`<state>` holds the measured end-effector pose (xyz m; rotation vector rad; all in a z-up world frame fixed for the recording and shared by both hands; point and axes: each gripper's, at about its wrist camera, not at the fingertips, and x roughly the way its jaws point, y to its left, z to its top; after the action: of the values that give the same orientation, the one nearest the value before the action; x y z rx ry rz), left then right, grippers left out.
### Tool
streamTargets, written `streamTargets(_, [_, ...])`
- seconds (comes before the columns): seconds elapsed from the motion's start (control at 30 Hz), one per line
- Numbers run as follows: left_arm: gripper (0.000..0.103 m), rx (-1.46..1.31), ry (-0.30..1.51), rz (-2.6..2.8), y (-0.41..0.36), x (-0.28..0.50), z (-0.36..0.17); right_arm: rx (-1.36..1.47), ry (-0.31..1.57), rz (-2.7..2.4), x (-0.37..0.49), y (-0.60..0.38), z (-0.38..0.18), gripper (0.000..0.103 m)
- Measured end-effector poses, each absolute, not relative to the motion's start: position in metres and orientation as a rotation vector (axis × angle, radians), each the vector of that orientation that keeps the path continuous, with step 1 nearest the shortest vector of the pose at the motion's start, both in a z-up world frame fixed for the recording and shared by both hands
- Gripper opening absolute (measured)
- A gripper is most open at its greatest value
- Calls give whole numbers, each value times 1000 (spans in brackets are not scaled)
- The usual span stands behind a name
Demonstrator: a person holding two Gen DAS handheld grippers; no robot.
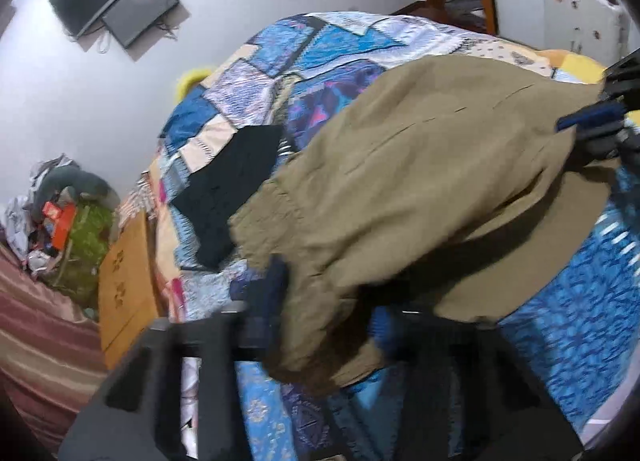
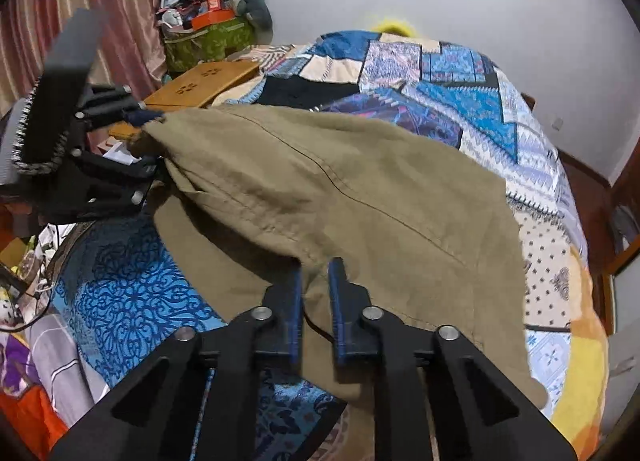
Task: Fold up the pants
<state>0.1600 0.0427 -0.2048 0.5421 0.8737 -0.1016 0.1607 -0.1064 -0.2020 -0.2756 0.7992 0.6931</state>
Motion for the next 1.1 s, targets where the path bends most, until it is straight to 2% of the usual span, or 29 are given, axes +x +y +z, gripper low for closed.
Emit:
streamTargets(0.27, [24,558,746,-71,46,144,-173,-200,747,734,145,-115,-173,5])
streamTargets(0.4, [25,525,766,-93,55,140,-175,-178,770,761,140,-113,-176,5])
streamTargets(0.53, [32,467,830,-110,70,133,-191,-187,831,762,137,-104,-196,6])
streamTargets(0.67, [34,433,869,-105,83,121,-204,-178,868,755,134,-102,-211,6])
streamTargets(0.73, [35,421,873,-87,89,114,-206,-160,872,756,133,-104,-211,10])
streamTargets(0.97, [48,294,866,-57,113,95,-186,-149,891,775,130,-107,-202,16])
streamTargets(1.03, [56,265,846,-54,116,93,-174,-134,876,787,129,-111,-195,21])
streamTargets(1.1, [60,236,812,-52,115,93,-160,-116,844,783,128,-116,-186,22])
